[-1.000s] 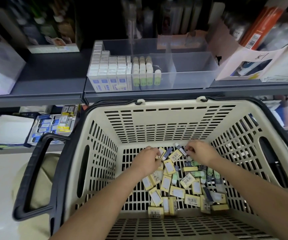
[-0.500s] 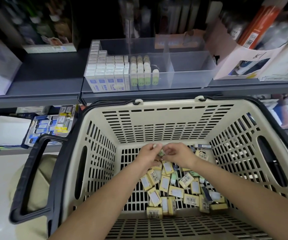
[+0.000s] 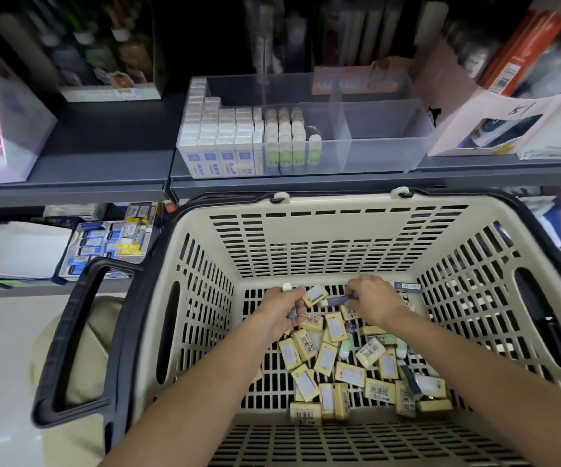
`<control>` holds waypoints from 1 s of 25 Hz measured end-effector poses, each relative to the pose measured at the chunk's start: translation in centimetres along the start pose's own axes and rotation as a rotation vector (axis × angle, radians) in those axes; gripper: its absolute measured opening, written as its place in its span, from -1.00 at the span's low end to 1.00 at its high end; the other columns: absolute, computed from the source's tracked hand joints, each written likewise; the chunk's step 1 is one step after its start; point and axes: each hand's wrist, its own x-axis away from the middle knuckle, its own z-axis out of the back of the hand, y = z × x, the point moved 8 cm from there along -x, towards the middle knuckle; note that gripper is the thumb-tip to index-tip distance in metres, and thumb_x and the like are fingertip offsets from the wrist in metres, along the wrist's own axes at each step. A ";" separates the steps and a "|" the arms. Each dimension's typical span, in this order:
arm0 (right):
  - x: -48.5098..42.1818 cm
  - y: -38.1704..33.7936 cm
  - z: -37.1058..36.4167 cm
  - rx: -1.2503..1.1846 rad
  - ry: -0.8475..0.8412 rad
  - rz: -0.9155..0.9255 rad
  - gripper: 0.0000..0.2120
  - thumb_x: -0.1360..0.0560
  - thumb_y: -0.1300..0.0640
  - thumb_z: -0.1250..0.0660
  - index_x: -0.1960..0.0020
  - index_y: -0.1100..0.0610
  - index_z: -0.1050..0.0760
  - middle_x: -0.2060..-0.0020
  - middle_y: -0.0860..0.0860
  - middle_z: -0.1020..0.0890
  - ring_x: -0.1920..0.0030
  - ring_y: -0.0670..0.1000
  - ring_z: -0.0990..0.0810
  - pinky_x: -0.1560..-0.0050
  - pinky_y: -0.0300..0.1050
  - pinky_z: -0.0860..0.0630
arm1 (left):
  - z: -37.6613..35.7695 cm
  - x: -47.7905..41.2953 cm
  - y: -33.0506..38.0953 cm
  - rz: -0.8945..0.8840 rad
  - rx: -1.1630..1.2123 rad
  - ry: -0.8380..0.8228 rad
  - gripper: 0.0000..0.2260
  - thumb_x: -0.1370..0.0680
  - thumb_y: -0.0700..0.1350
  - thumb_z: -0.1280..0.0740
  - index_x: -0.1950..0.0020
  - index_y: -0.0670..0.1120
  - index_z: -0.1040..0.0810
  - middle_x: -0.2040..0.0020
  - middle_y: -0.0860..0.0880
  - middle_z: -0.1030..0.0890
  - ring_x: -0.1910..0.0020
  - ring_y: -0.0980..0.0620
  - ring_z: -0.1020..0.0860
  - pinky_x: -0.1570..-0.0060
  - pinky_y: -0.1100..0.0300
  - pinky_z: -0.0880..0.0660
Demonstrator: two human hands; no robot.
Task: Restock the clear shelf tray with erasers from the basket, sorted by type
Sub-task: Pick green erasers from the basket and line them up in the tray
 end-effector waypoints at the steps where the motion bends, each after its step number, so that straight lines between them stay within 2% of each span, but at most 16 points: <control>1: 0.2 0.5 0.4 -0.028 0.005 -0.018 -0.82 -0.53 0.04 -0.26 -0.08 0.05 -0.52 -0.03 0.03 -0.58 -0.07 0.06 -0.50 -0.06 -0.08 -0.44 | -0.2 0.1 -0.1 0.004 -0.018 -0.008 -0.93 -0.56 -0.23 -0.28 0.11 -0.19 -0.43 0.36 -0.10 -0.45 0.43 0.04 -0.41 0.47 0.23 -0.40; 3: 0.7 0.7 1.3 -0.210 0.034 -0.060 -0.85 -0.54 0.02 -0.27 0.01 0.06 -0.55 0.11 0.01 -0.62 0.07 0.02 -0.55 0.08 -0.12 -0.48 | -0.8 0.4 -0.2 0.013 -0.030 -0.048 -0.97 -0.56 -0.25 -0.28 0.05 -0.20 -0.45 0.32 -0.11 -0.50 0.38 0.03 -0.48 0.46 0.25 -0.45; 5: 1.2 -0.6 1.4 -0.468 0.021 -0.054 -0.89 -0.51 0.02 -0.32 0.13 0.04 -0.56 0.26 -0.05 -0.60 0.21 -0.05 -0.53 0.23 -0.20 -0.42 | -2.0 0.8 0.0 0.001 0.029 -0.146 -0.92 -0.57 -0.20 -0.29 -0.04 -0.18 -0.50 0.18 -0.11 -0.58 0.24 0.01 -0.57 0.29 0.21 -0.56; 8: 2.3 -2.4 1.0 -0.673 -0.080 0.009 -0.91 -0.47 0.05 -0.38 0.16 0.05 -0.60 0.27 -0.03 -0.60 0.27 -0.11 -0.50 0.23 -0.25 -0.42 | -3.5 1.4 0.5 -0.004 0.156 -0.276 -0.90 -0.57 -0.14 -0.28 -0.07 -0.10 -0.50 0.02 -0.07 -0.63 0.09 -0.04 -0.61 0.12 0.06 -0.57; 9: 2.6 -2.2 1.0 -0.657 -0.112 0.023 -0.91 -0.47 0.04 -0.38 0.14 0.05 -0.60 0.23 -0.02 -0.62 0.22 -0.09 -0.53 0.16 -0.21 -0.46 | -3.4 1.5 0.6 -0.004 0.151 -0.289 -0.91 -0.57 -0.12 -0.29 -0.05 -0.08 -0.50 0.02 -0.05 -0.64 0.08 -0.05 -0.61 0.11 0.01 -0.56; 11: 3.4 -0.8 0.9 -0.413 -0.162 0.044 -0.81 -0.47 -0.02 -0.37 0.00 0.07 -0.59 0.06 0.00 -0.63 0.05 -0.04 -0.57 0.01 -0.15 -0.49 | -2.8 1.5 0.4 0.007 0.124 -0.271 -0.93 -0.55 -0.10 -0.31 -0.01 -0.06 -0.50 0.08 -0.05 -0.63 0.09 -0.06 -0.61 0.12 -0.07 -0.56; 14: 4.7 0.4 -0.9 0.039 -0.231 0.092 -0.45 -0.42 -0.18 -0.35 -0.30 0.09 -0.41 -0.22 0.03 -0.48 -0.20 0.04 -0.47 -0.18 -0.07 -0.44 | -2.0 1.3 0.0 0.037 0.124 -0.221 -0.91 -0.52 -0.13 -0.37 0.02 -0.06 -0.50 0.18 -0.07 -0.59 0.17 -0.05 -0.58 0.14 -0.03 -0.58; 16: 5.3 -0.3 -2.8 0.173 -0.232 0.120 -0.28 -0.37 -0.29 -0.32 -0.37 0.09 -0.32 -0.26 0.05 -0.40 -0.28 0.08 -0.36 -0.26 -0.02 -0.35 | -2.1 1.2 -0.1 0.036 0.094 -0.208 -0.90 -0.51 -0.14 -0.38 0.01 -0.06 -0.50 0.23 -0.07 -0.57 0.21 -0.04 -0.57 0.10 0.03 -0.57; 17: 5.3 -0.8 -3.4 0.202 -0.206 0.127 -0.26 -0.35 -0.32 -0.32 -0.37 0.10 -0.31 -0.25 0.05 -0.38 -0.29 0.09 -0.33 -0.27 -0.02 -0.32 | -2.2 1.2 -0.2 0.034 0.076 -0.209 -0.89 -0.51 -0.14 -0.38 -0.01 -0.06 -0.50 0.23 -0.06 -0.57 0.22 -0.03 -0.56 0.12 0.05 -0.57; 21: 4.7 -0.9 -2.9 0.076 -0.108 0.103 -0.42 -0.36 -0.22 -0.38 -0.24 0.09 -0.38 -0.13 0.01 -0.46 -0.18 0.05 -0.42 -0.14 -0.07 -0.35 | -2.1 1.3 -0.5 0.033 0.029 -0.226 -0.81 -0.50 -0.14 -0.39 -0.08 -0.09 -0.49 0.17 -0.09 -0.59 0.21 -0.04 -0.59 0.27 0.13 -0.58; 25: 4.1 0.0 -0.8 -0.288 -0.180 0.015 -0.78 -0.36 0.03 -0.48 0.12 0.03 -0.45 0.18 -0.06 -0.57 0.15 -0.02 -0.55 0.20 -0.18 -0.45 | -1.7 1.1 -0.6 0.043 -0.005 -0.233 -0.79 -0.51 -0.16 -0.38 -0.10 -0.17 -0.49 0.18 -0.10 -0.63 0.24 0.00 -0.63 0.34 0.19 -0.58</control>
